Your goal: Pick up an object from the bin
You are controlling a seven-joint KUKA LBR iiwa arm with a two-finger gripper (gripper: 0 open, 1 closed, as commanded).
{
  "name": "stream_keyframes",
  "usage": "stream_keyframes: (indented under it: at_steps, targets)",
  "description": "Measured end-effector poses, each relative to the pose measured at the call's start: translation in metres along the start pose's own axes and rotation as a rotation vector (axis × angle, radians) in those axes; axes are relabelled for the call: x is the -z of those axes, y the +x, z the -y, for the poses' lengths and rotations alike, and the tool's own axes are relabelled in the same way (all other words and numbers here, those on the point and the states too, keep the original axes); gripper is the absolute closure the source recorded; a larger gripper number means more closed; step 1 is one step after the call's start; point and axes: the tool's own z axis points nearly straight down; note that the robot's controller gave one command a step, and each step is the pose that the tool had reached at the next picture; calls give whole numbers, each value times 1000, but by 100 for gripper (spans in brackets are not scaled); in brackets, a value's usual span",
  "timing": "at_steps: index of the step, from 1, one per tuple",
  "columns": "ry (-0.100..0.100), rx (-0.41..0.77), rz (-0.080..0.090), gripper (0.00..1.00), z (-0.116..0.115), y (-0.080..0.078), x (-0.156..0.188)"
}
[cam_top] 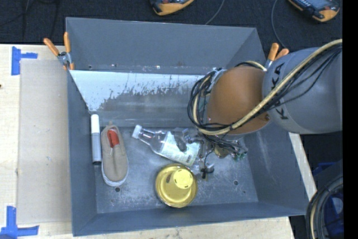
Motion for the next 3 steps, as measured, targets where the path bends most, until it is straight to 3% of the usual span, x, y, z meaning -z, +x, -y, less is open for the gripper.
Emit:
stream_keyframes:
  at_steps: [1, 2, 3]
  targets:
    - [-6, -2, -9, 100, -2, 1, -2]
    - [-10, -98, -5, 100, -128, -44, 32]
    - [-10, -322, -5, 100, -145, -68, 29]
